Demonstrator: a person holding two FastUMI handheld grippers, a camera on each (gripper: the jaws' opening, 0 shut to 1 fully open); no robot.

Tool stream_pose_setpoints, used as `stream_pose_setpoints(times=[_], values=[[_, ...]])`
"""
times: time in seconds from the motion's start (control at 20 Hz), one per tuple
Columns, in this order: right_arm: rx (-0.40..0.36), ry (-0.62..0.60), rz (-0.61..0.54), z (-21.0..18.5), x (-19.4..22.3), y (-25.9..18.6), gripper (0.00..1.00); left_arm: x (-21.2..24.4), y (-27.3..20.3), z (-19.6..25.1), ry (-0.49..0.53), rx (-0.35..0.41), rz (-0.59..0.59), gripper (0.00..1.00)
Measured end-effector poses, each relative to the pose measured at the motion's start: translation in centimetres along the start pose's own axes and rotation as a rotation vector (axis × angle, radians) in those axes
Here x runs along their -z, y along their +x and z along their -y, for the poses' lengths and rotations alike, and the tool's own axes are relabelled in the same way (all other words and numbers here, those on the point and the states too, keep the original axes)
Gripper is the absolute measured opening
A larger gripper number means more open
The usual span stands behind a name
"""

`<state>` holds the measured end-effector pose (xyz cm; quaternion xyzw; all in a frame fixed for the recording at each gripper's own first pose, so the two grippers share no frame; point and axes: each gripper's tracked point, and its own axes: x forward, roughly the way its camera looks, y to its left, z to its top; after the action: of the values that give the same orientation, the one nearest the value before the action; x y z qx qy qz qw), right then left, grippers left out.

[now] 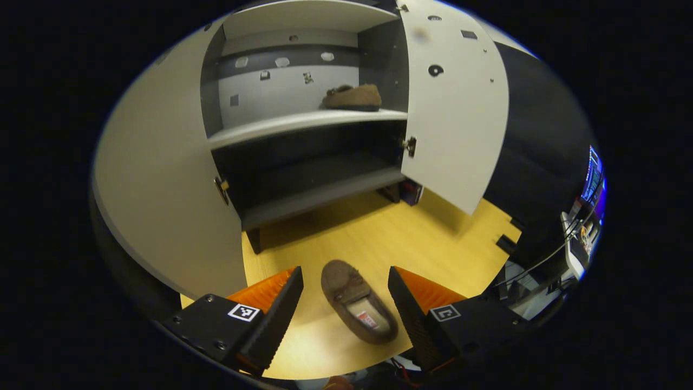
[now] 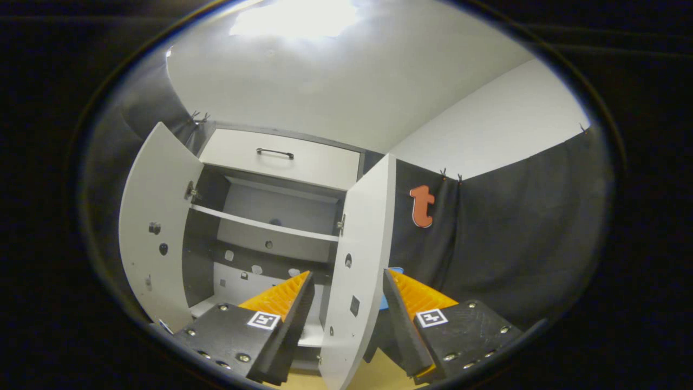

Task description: Grab one shoe with the right hand and put it into the shoe cabinet, grab the other shoe with the left hand and put it into the shoe cabinet; then close the right door with the right hand and the left door with the left hand.

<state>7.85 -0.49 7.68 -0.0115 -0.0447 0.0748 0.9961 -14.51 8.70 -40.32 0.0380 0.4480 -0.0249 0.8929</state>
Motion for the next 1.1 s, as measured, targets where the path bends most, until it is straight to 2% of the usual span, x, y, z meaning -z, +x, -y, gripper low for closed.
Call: stream_pose_setpoints(times=[0.25,0.45,0.75,0.9,1.0,1.05,1.1], values=[[0.019,-0.004,-0.012,1.4,-0.2,-1.2,0.76,6.7,2.6,-0.1,0.021,0.011,-0.152,0.99],[0.027,-0.026,-0.021,2.3,0.0,-1.9,0.75,9.2,5.3,0.0,0.007,0.006,-0.198,0.97],[0.060,-0.034,-0.059,3.3,0.8,-3.5,0.76,10.6,9.8,-2.4,-0.110,-0.077,-0.238,0.98],[0.086,-0.063,-0.071,3.9,1.0,-4.6,0.76,11.6,12.1,-3.3,-0.163,-0.085,-0.279,0.97],[0.101,-0.083,-0.089,4.3,1.5,-5.1,0.76,11.7,12.7,-2.9,-0.218,-0.052,-0.290,0.93],[0.105,-0.089,-0.100,4.4,1.7,-5.3,0.76,11.4,12.7,-2.7,-0.239,-0.040,-0.284,0.83],[0.108,-0.090,-0.106,4.5,1.9,-5.3,0.76,11.7,12.9,-2.4,-0.255,-0.027,-0.286,0.78]])
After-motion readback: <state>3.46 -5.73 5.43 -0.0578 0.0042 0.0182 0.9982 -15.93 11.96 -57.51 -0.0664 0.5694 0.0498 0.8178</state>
